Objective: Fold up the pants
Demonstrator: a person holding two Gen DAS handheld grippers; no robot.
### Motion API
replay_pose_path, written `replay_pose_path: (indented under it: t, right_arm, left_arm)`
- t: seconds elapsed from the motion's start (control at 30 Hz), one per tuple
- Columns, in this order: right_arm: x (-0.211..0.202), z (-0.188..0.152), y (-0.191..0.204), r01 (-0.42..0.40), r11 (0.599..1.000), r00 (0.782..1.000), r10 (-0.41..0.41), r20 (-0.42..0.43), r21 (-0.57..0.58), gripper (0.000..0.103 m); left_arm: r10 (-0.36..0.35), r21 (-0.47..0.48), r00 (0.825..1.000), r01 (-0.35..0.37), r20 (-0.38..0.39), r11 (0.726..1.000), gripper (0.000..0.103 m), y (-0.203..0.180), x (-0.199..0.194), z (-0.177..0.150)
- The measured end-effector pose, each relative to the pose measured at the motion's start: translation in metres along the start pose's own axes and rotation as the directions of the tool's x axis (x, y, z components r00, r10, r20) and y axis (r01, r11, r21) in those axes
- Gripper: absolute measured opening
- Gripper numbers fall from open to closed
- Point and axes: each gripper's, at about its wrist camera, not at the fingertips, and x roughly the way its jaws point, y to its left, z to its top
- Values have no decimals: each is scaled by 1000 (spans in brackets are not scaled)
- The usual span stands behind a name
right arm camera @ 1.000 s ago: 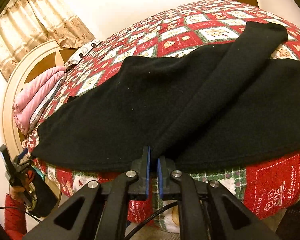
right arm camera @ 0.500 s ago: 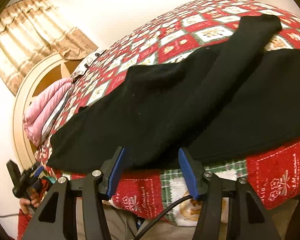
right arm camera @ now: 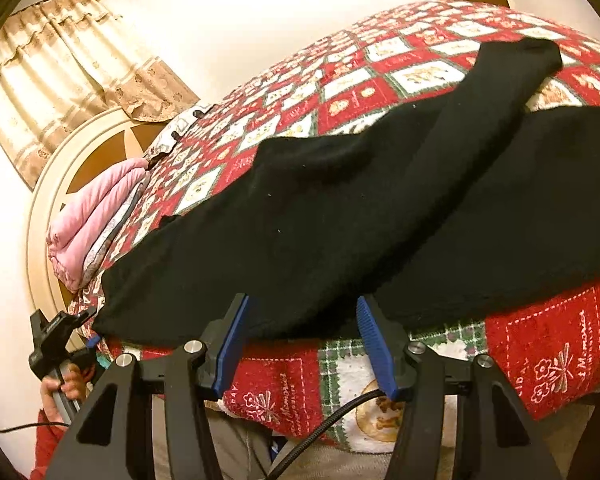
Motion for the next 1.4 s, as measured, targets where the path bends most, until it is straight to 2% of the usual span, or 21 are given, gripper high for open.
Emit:
replay_pose_path:
  t: [0.03,0.1,0.13,0.23,0.37,0.4,0.47,0.53,0.63,0.7,0.8,0.83,0.87,0.93,0.97,1.03,1.13,1.2,1.23,1.33,1.4]
  right_arm:
    - [-1,0,1,2,1000,1000,-2,5,-9,56]
    - [1,1,2,8,1000,1000,-8,5,-17,56]
    - [1,1,2,8,1000,1000,-8,3,-13,56]
    - [3,1,1,9,1000,1000,-9,-2,-2,56]
    - [0,1,1,17,1000,1000,-17,9,-6,56]
    - [0,2,0,17,1000,1000,-17,9,-4,56]
    - [3,2,-1,11,1000,1000,-11,0,7,56]
    - [4,0,-1,7,1000,1000,-7,-9,6,56]
    - [3,1,3,14,1000,1000,-14,-10,-12,56]
    - [0,5,5,14,1000,1000,-14,-8,-13,56]
    - [-12,13,11,24,999,999,-23,35,-32,56]
    - [-16,17,14,27,999,998,-25,57,-43,56]
    - [-20,22,18,22,998,997,-17,78,-55,56]
    - [-18,34,30,-22,995,996,30,88,-96,56]
    - [-12,41,38,-41,991,996,51,79,-125,56]
    - [8,56,58,-88,979,994,99,51,-186,56]
    - [51,73,96,-181,945,983,178,-36,-274,56]
    - [85,81,123,-240,918,970,217,-106,-315,56]
    - [100,81,134,-254,909,966,222,-132,-329,56]
    - [147,80,165,-279,877,953,202,-226,-391,56]
    - [172,79,178,-276,863,948,173,-267,-423,56]
  left_arm:
    - [15,23,1000,-15,11,1000,40,-4,0,4]
    - [60,88,998,-62,26,994,18,-14,2,8]
    - [74,122,997,-78,31,990,17,-20,4,11]
    - [52,170,997,-62,60,983,13,-32,1,21]
    - [-57,267,984,9,172,964,11,-50,-15,32]
    - [-58,280,982,5,180,960,11,-47,-17,33]
    - [18,319,986,-71,165,945,11,-39,-3,34]
    - [155,334,981,-185,115,924,11,-22,22,28]
    - [133,305,980,-172,144,936,27,-7,18,24]
    - [207,273,965,-245,159,930,62,1,13,29]
    - [263,210,941,-308,214,928,63,11,-10,38]
    - [288,195,927,-337,240,921,63,12,-18,41]
    - [334,193,899,-395,284,898,62,9,-28,44]
    - [357,245,872,-447,336,860,62,-2,-38,38]
    - [348,281,871,-450,346,848,62,-10,-38,33]
    - [308,380,888,-431,342,818,62,-32,-28,19]
    - [256,531,913,-394,317,750,62,-65,-5,-5]
    - [280,567,909,-411,307,714,62,-74,16,-8]
    - [297,568,907,-419,298,708,62,-76,26,-8]
    - [357,541,898,-439,256,718,62,-74,48,-10]
    - [369,545,890,-456,268,704,63,-72,47,-19]
